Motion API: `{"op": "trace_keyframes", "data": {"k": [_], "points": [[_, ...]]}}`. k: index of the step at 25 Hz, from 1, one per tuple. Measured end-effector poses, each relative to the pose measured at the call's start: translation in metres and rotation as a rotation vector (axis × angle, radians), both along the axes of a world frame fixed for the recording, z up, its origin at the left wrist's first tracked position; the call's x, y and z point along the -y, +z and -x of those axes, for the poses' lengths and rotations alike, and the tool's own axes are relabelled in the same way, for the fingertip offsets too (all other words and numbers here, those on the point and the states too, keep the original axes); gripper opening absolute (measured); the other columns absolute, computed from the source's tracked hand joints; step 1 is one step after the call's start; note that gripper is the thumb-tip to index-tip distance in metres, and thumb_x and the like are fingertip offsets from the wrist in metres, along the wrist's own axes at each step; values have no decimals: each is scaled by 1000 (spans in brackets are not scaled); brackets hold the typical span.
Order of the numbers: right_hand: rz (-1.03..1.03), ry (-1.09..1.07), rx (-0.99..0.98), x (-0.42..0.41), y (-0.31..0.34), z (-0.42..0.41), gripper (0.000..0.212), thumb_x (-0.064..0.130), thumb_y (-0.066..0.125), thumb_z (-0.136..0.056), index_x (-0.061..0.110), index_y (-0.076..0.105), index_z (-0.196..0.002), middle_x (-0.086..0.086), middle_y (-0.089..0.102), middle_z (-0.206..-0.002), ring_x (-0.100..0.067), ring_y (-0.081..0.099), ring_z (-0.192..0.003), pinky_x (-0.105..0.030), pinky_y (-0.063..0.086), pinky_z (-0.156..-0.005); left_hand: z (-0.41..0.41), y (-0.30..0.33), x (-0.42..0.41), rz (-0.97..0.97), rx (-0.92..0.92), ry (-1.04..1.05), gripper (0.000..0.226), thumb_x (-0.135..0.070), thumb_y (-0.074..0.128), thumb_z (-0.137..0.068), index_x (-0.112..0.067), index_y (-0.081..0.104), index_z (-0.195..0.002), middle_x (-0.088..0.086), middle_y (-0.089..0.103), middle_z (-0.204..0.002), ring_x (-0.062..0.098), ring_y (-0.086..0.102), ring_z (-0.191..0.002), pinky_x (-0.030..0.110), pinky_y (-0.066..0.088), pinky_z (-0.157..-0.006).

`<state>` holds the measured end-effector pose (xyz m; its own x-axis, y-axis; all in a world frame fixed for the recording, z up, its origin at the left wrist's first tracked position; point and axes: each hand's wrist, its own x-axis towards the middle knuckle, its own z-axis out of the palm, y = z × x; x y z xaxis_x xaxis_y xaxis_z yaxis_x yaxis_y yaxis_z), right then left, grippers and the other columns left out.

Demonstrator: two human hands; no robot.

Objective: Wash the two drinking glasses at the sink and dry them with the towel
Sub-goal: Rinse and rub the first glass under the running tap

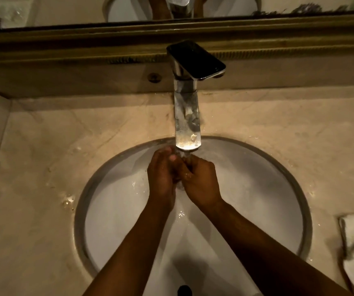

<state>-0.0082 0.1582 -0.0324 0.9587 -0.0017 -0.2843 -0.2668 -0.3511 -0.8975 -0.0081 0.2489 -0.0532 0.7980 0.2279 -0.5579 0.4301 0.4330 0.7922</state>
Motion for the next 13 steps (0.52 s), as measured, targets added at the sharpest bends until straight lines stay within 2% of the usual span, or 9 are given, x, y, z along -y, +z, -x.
{"op": "trace_keyframes", "data": {"k": [2,4,7,10,12,13], "points": [[-82,-107,-48,-4,0,3,35,35,55,-100,13,75,-82,-1,75,-74,-10,72,-68,-27,59,-65,3,-2,0,-190,81,3,16,-19,62,-99,-31,73,-101,2,77,-104,26,73,-102,49,60,-89],[-233,-239,-128,-7,3,3,36,30,53,-102,13,73,-77,-4,73,-70,-9,70,-60,-20,53,-54,7,-4,-1,-385,184,-41,20,-21,64,-98,-40,70,-104,-3,75,-108,22,72,-104,51,60,-92],[-420,-387,-284,-11,14,4,44,38,51,-101,11,64,-69,-5,62,-58,-5,53,-40,-18,38,-40,7,-2,-1,-582,223,-74,21,-27,63,-98,-47,66,-103,-6,73,-108,18,71,-103,52,61,-87],[-469,-523,-430,-13,16,5,46,46,50,-100,12,67,-74,-2,66,-58,-6,52,-39,-20,37,-38,-1,5,2,-488,42,-110,20,-26,56,-101,-37,73,-96,-4,77,-95,20,73,-90,40,59,-77],[-524,-560,-462,-17,13,7,41,44,51,-100,14,70,-80,-1,73,-66,-14,63,-53,-26,47,-50,-2,10,8,-416,-76,-59,11,-22,64,-97,-26,74,-99,-2,77,-95,21,74,-88,37,59,-75],[-564,-557,-442,-19,11,10,34,40,53,-100,17,72,-87,-2,77,-76,-19,71,-68,-31,54,-61,-1,11,10,-404,-95,4,9,-20,69,-94,-23,73,-102,-2,77,-97,19,74,-90,36,61,-78]]}}
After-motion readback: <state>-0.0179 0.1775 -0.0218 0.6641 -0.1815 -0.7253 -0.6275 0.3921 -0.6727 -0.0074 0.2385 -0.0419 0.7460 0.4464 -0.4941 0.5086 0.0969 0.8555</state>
